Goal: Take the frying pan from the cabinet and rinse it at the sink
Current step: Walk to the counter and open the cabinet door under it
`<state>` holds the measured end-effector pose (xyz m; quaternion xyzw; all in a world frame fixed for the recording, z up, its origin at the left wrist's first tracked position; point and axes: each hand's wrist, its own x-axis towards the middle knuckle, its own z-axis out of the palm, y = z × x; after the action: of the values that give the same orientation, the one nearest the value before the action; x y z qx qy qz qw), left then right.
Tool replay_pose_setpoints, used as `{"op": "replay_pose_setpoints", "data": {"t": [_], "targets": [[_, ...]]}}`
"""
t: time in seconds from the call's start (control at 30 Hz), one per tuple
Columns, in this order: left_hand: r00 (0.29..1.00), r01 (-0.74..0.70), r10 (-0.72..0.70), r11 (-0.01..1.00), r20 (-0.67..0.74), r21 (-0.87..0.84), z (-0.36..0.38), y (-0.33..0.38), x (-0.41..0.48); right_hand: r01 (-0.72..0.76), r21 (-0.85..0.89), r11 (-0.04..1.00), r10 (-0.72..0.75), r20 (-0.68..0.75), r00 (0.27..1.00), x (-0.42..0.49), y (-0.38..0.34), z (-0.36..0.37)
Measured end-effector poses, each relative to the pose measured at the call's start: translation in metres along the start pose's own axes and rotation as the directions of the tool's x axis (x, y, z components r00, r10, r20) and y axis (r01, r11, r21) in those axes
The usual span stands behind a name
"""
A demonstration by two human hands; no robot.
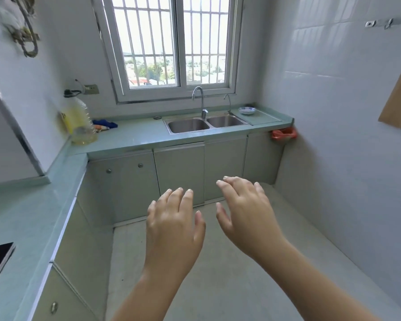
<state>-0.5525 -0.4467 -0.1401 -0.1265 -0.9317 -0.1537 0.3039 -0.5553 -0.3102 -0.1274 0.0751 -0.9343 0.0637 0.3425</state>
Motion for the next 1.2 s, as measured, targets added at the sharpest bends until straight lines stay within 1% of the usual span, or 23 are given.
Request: {"op": "replay_pose_setpoints", "data": {"t": [0.23,0.43,0.6,0.87,1.1,1.2], "targets": [[0.997,0.066,-0.071,0.993,0.043,0.102,0.059,-0.024,0.075,0.064,0.05,0.997,-0.063,-0.026,0.998,0.079,0.034,0.074],[0.977,0.195,-0.207,0.962,0.042,0.191,0.096,-0.051,0.112,0.141,0.103,0.985,-0.143,0.014,0.99,0.126,0.044,0.136],[0.952,0.276,-0.298,0.931,0.064,0.239,0.114,-0.074,0.127,0.181,0.205,0.962,-0.193,0.035,0.981,0.144,0.033,0.176],[0.915,0.364,-0.396,0.893,0.077,0.263,0.141,-0.117,0.147,0.254,0.282,0.925,-0.27,0.017,0.963,0.18,0.009,0.227],[0.888,0.422,-0.454,0.869,0.073,0.259,0.174,-0.183,0.185,0.301,0.315,0.9,-0.328,0.037,0.944,0.232,-0.023,0.292],[0.871,0.463,-0.489,0.848,0.045,0.257,0.19,-0.222,0.206,0.335,0.339,0.879,-0.371,0.046,0.928,0.262,-0.044,0.324]]}}
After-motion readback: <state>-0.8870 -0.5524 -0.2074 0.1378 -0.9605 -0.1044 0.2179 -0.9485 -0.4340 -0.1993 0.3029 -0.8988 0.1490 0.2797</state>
